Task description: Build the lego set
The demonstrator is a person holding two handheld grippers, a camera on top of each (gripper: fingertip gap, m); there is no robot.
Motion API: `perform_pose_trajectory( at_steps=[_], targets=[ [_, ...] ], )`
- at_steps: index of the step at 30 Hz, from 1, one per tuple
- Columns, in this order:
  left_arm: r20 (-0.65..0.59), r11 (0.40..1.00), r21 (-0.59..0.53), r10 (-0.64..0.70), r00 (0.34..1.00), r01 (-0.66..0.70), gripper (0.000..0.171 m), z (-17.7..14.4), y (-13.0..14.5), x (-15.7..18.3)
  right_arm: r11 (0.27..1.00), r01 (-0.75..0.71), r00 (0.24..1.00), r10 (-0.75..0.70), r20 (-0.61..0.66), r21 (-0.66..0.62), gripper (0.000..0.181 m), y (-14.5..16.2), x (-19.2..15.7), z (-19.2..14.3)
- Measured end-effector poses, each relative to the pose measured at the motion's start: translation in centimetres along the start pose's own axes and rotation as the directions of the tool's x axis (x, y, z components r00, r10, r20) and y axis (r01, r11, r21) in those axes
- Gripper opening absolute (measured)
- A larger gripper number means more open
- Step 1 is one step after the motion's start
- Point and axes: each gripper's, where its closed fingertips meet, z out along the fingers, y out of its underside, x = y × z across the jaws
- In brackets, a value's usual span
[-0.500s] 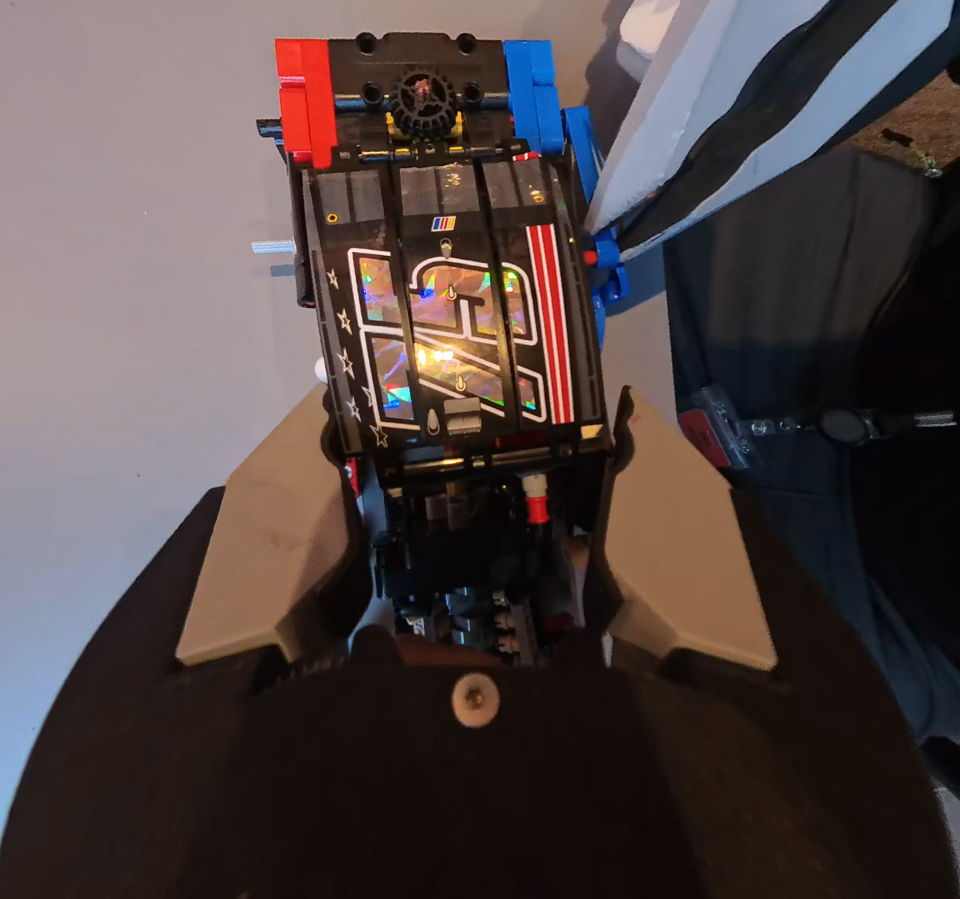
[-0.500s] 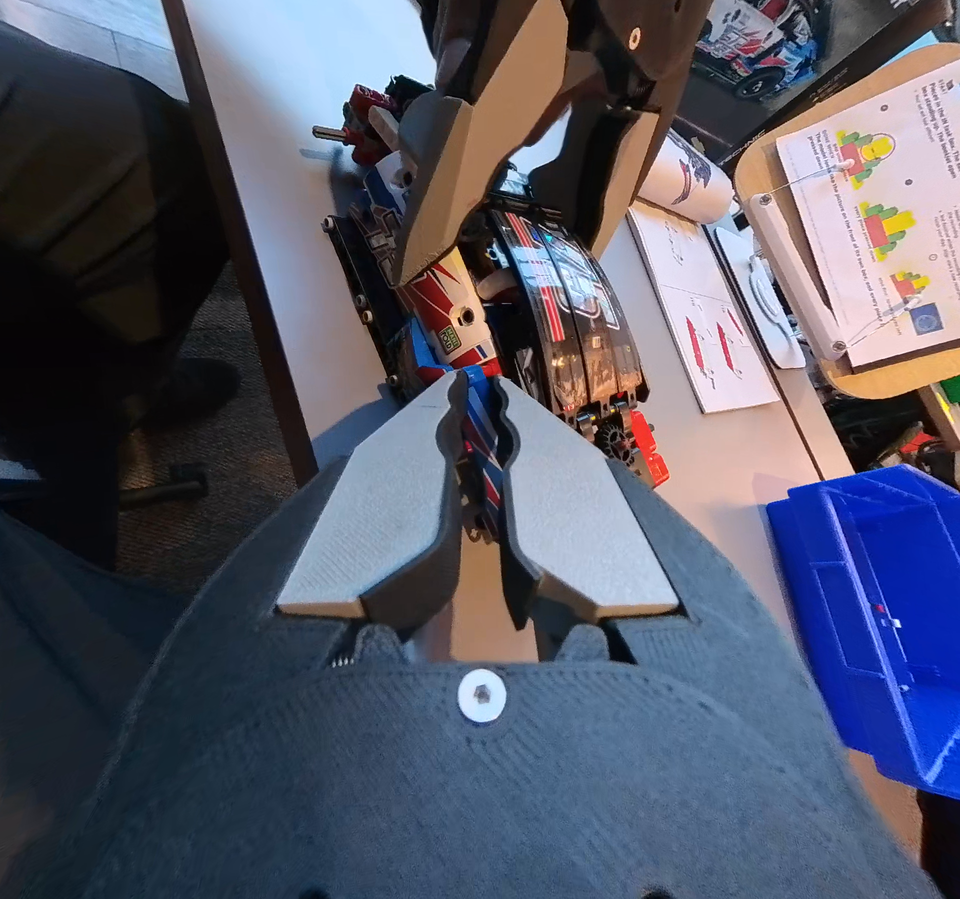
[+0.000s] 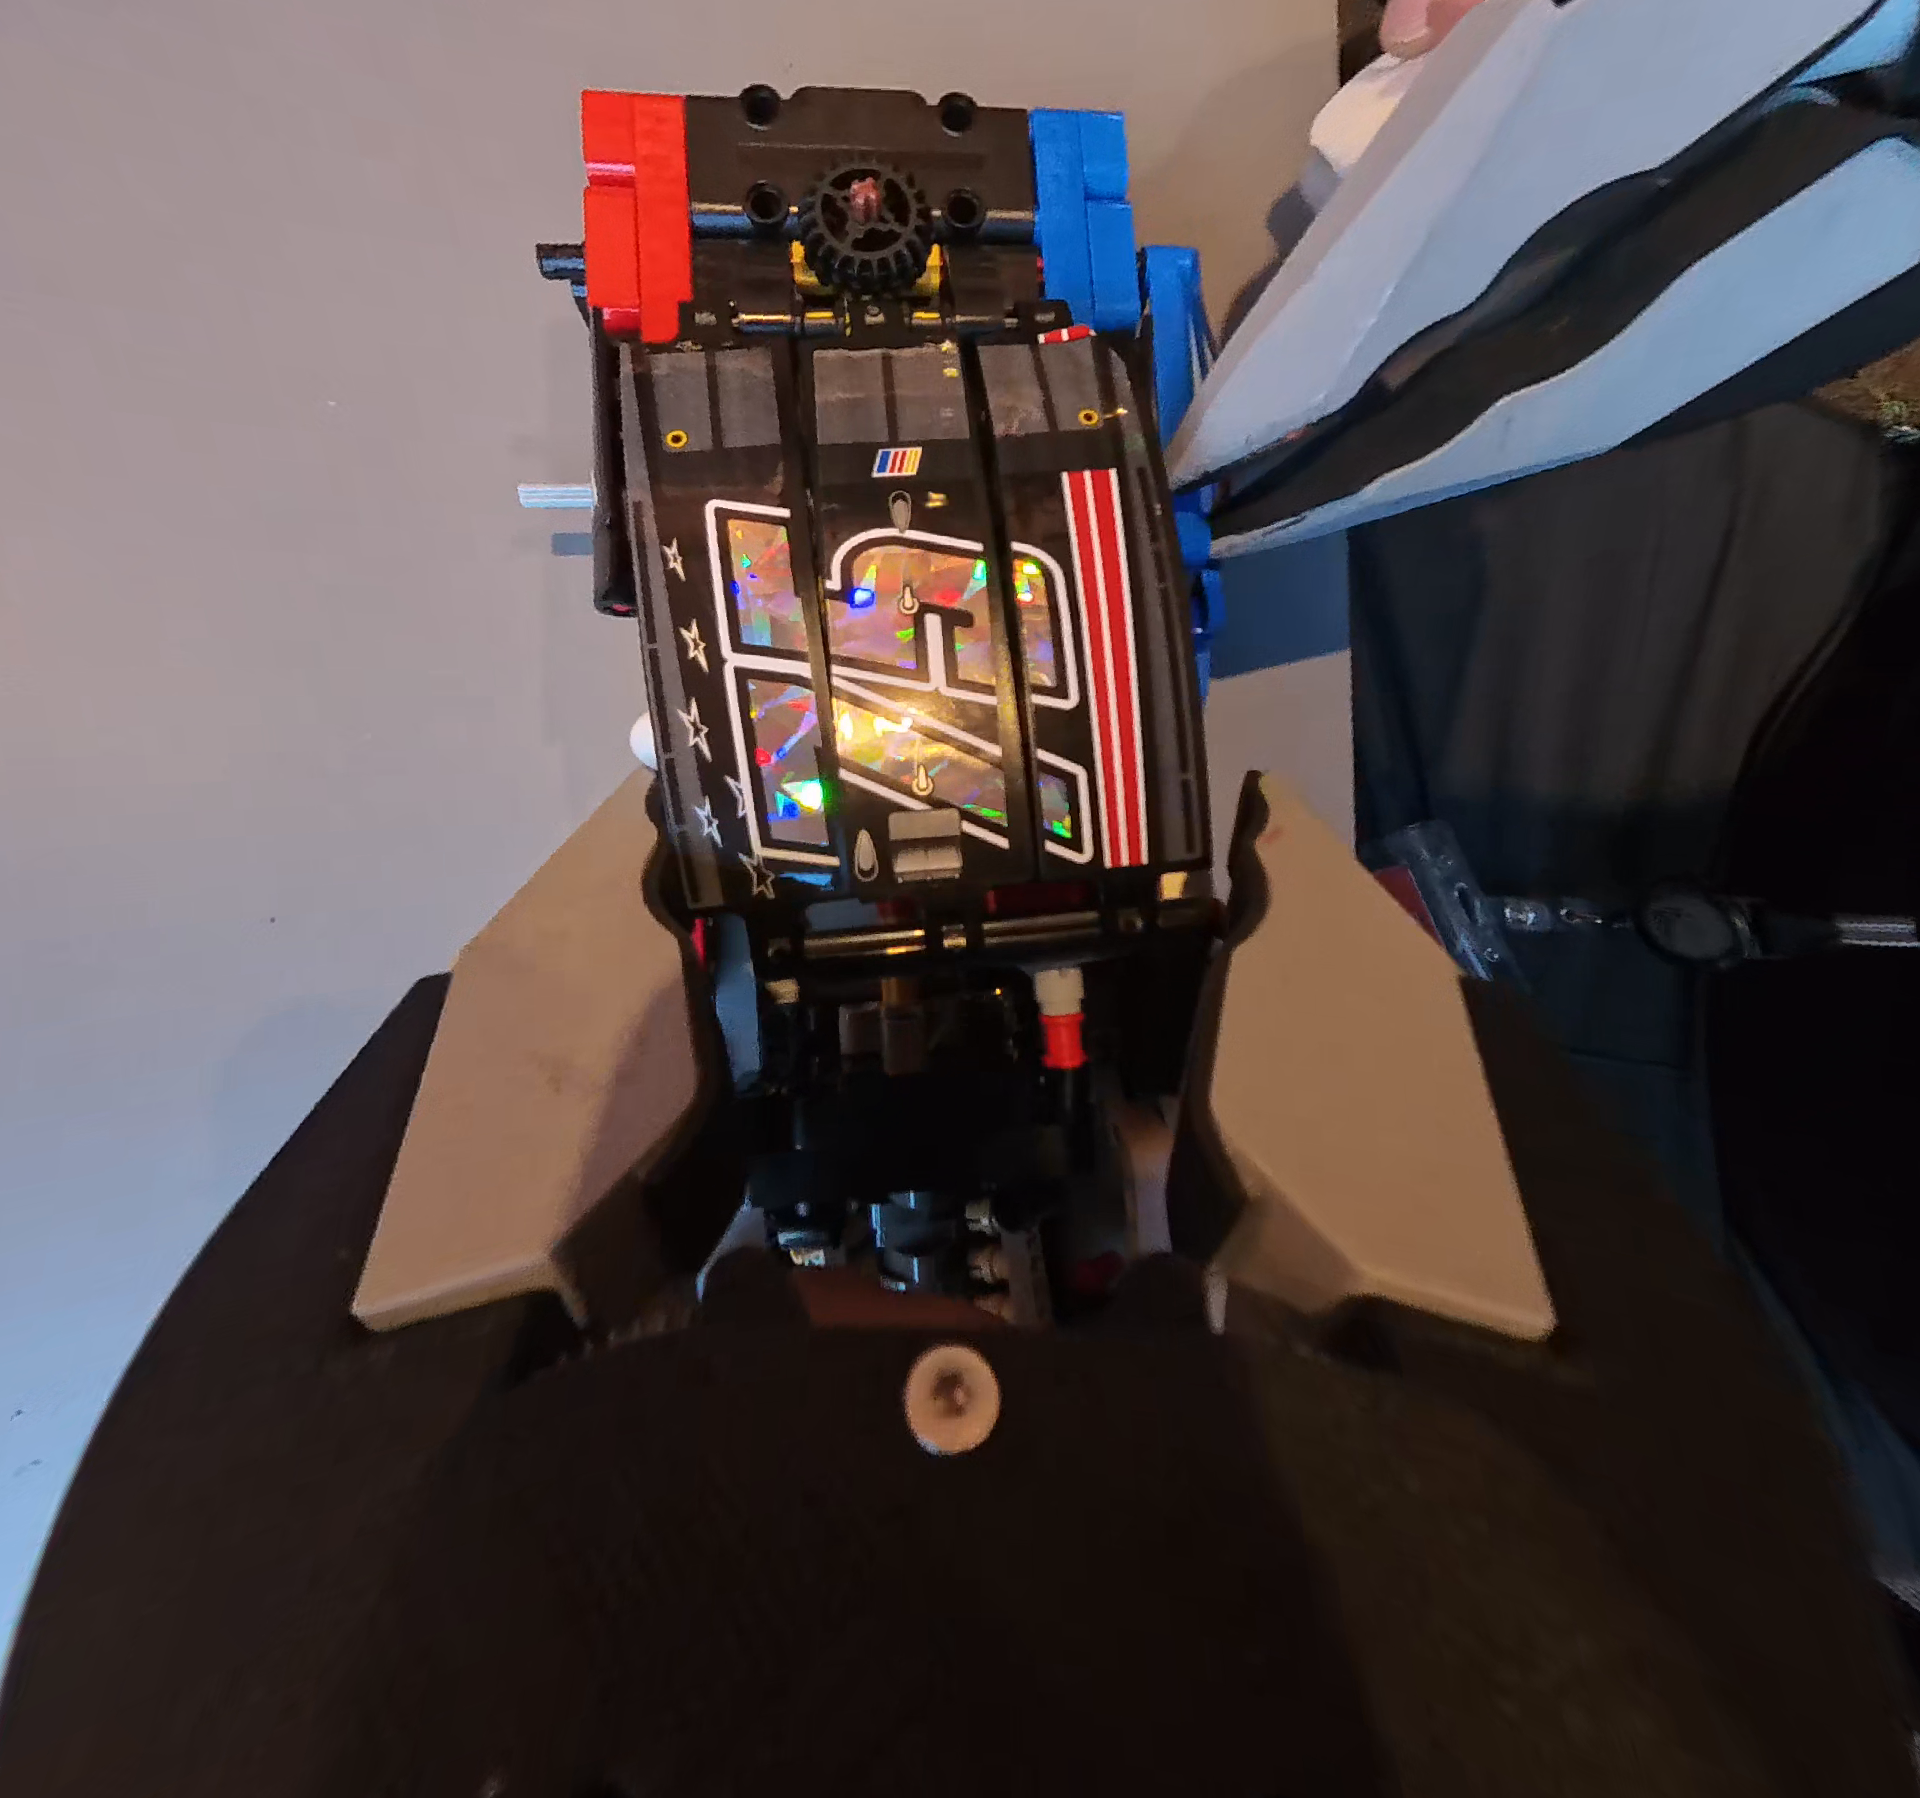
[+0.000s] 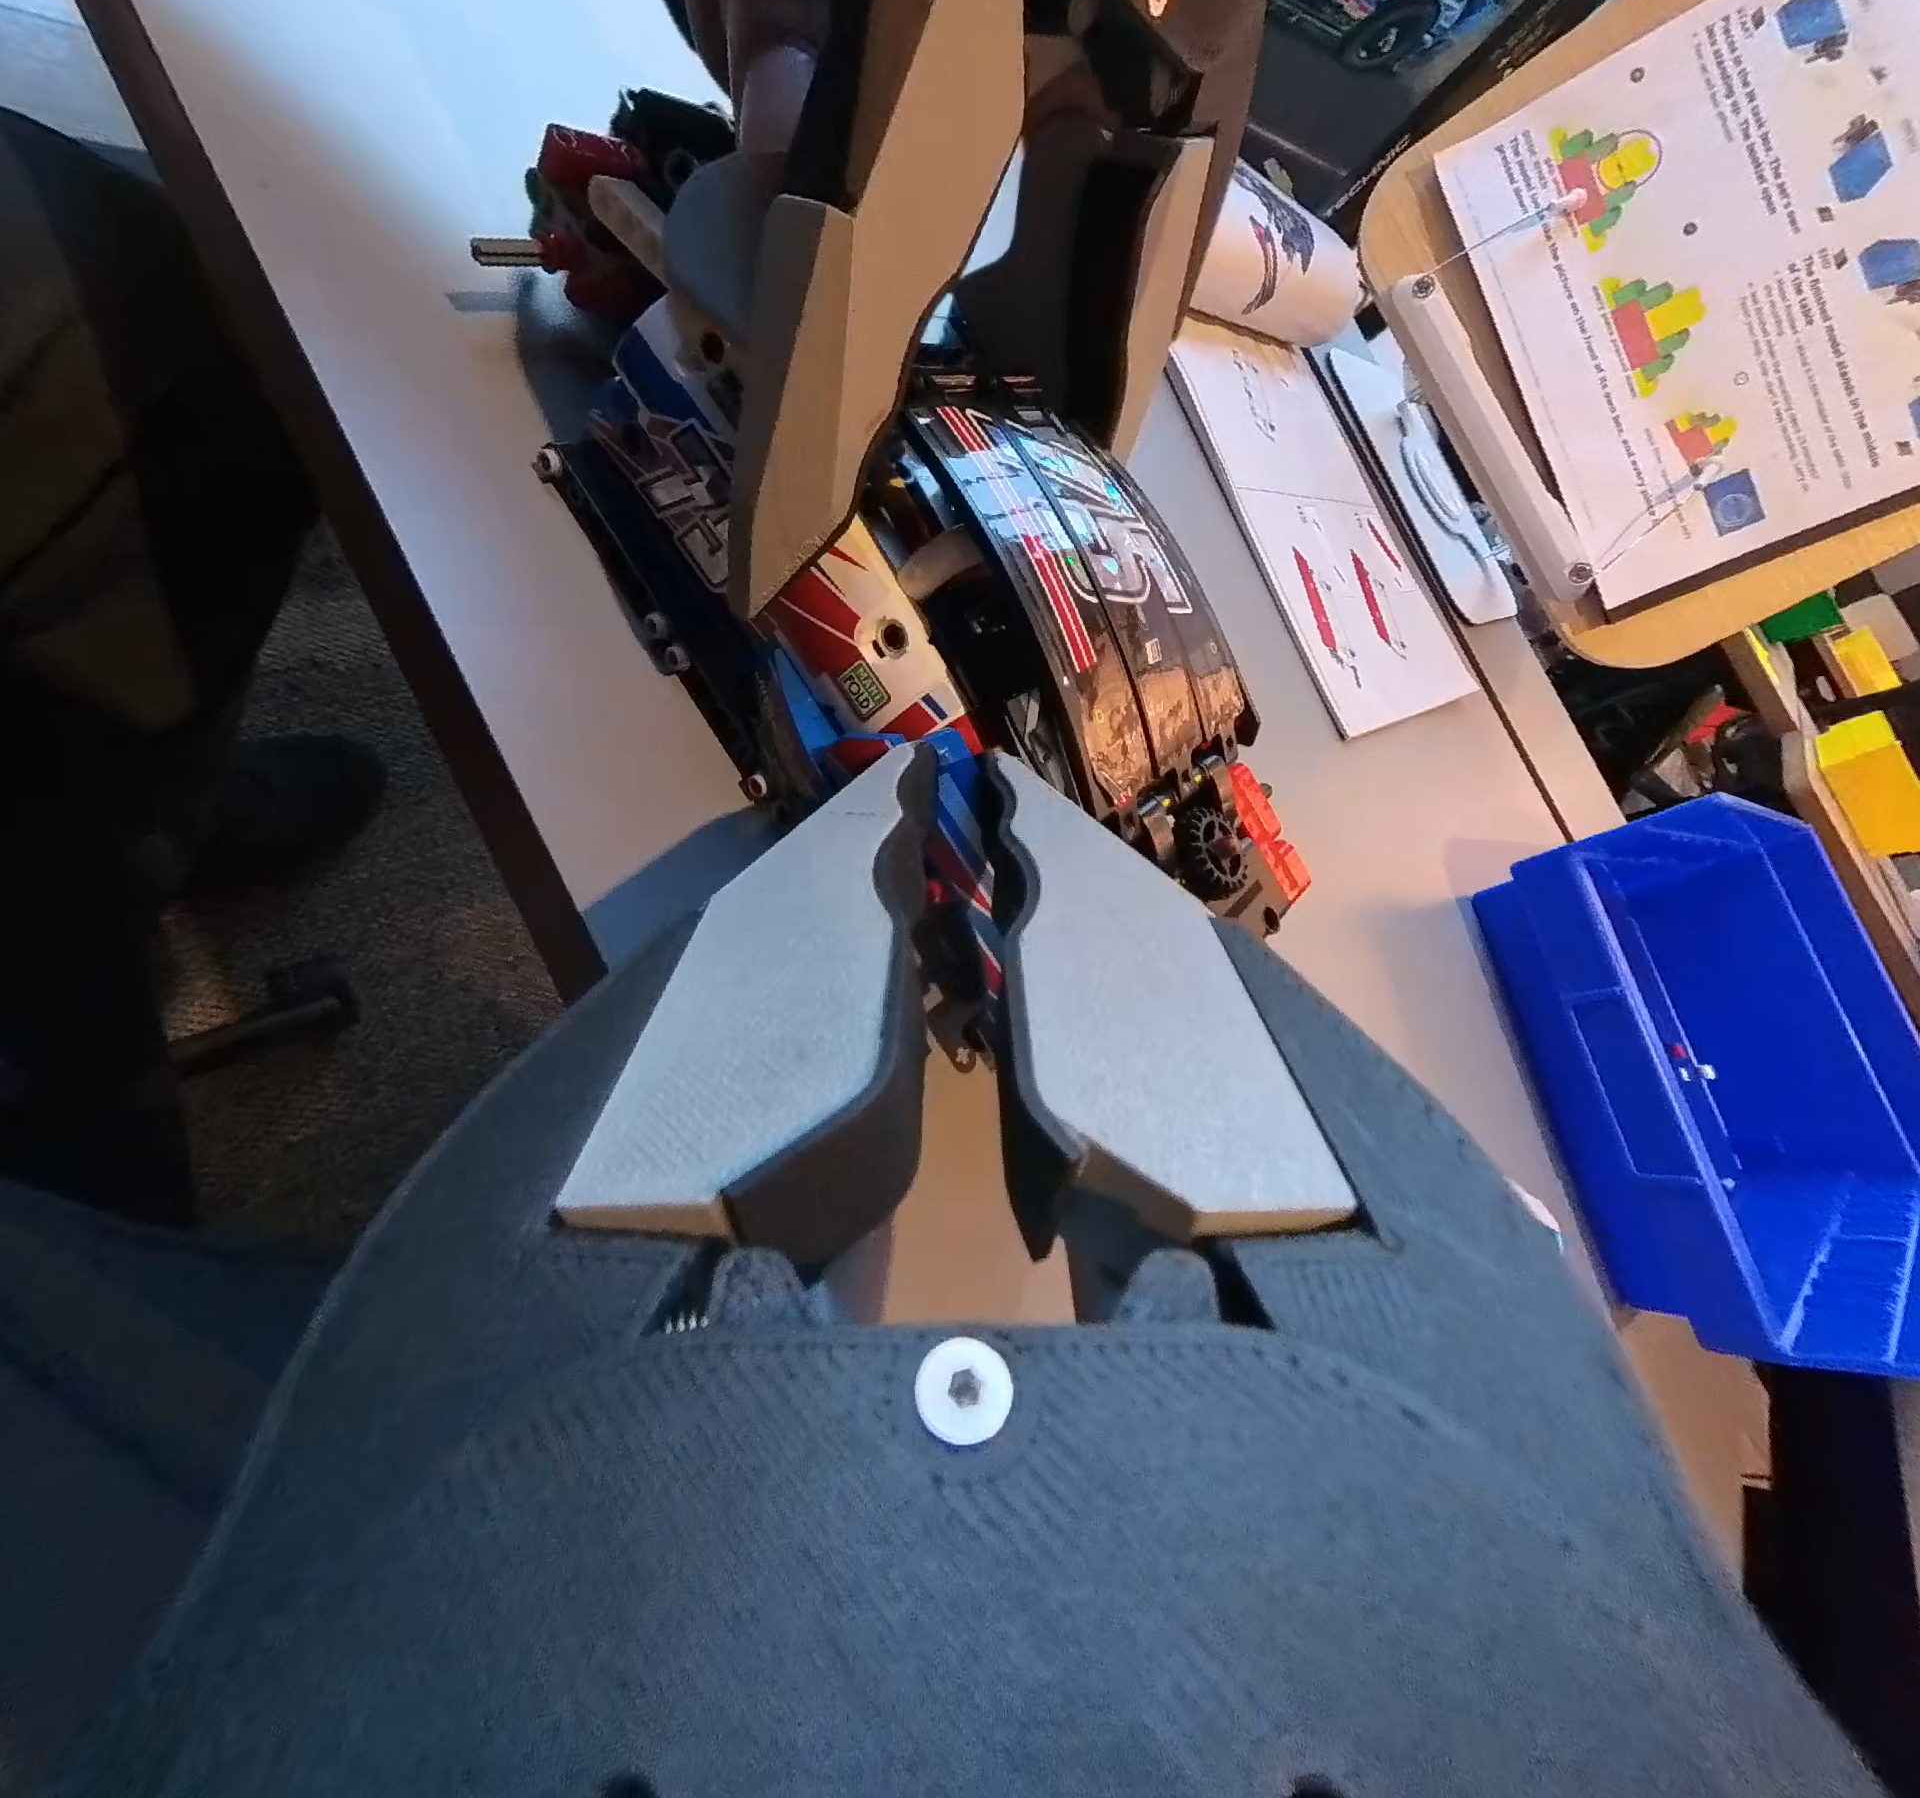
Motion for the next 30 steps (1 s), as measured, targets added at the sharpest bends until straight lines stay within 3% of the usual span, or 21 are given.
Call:
perform_pose_trajectory(
  at_steps=[4,8,13,19,22,26,30],
  targets=[
    [0.020,1.000,-0.012,0.002,1.000,-0.002,0.104,0.0,0.1,-0.3,0.996,-0.093,0.994,0.092,0.054,0.015,0.006,0.2,0.2,-0.1],
    [0.037,0.999,-0.021,0.026,0.999,-0.025,0.106,0.2,0.0,-0.4,0.995,-0.081,0.995,0.077,0.059,0.063,0.007,-0.1,0.9,-1.9],
    [0.056,0.999,-0.030,0.033,0.998,-0.031,0.110,0.5,0.1,-0.5,0.973,-0.227,0.961,0.217,0.171,0.041,0.000,0.6,-0.2,-4.0],
    [0.064,0.998,-0.044,0.041,0.997,-0.039,0.111,0.9,0.3,-0.5,0.998,-0.051,0.997,0.049,0.054,0.033,0.000,-0.2,-0.9,-2.8],
    [0.052,0.999,-0.033,0.012,0.999,-0.010,0.109,0.8,0.0,-0.5,0.995,-0.095,0.993,0.093,0.067,0.023,0.000,0.5,-0.4,-1.1],
    [0.047,1.000,-0.028,0.000,0.999,0.001,0.107,0.7,0.1,-0.5,0.998,-0.016,0.997,0.012,0.073,0.066,0.000,-1.3,-1.4,-2.1],
    [0.061,0.999,-0.037,0.009,0.998,-0.006,0.110,0.8,0.1,-0.8,0.999,0.035,0.999,-0.035,0.001,-0.010,0.000,0.8,0.0,-0.8]
  ],
)
